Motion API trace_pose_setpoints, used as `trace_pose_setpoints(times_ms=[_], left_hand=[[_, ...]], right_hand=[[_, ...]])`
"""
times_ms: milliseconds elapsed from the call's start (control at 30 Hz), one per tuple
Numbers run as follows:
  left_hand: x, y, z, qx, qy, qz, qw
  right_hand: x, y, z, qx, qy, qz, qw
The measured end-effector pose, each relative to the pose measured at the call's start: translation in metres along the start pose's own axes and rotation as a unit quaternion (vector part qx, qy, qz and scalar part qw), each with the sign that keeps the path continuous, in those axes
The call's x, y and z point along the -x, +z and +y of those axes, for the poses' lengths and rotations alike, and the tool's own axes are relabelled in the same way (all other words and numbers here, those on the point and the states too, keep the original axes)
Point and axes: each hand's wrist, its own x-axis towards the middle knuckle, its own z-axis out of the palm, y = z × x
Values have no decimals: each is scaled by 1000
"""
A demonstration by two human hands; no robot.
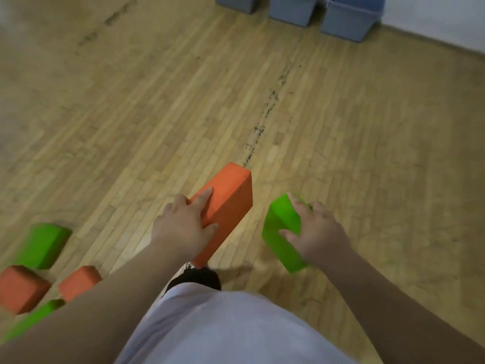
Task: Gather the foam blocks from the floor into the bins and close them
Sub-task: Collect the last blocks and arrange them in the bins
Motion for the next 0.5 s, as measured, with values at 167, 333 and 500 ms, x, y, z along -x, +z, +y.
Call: trace_pose_setpoints(times_ms=[167, 333, 500], left_hand=[[-95, -26, 23, -42, 18, -10, 999], [-226, -62, 32, -43, 39, -19, 998], [-336, -140, 54, -81, 85, -16, 993]], right_hand=[[-84, -19, -4, -34, 25, 10, 999], [-191, -48, -21, -65, 55, -2, 996], [-288, -121, -50, -73, 81, 16, 994]])
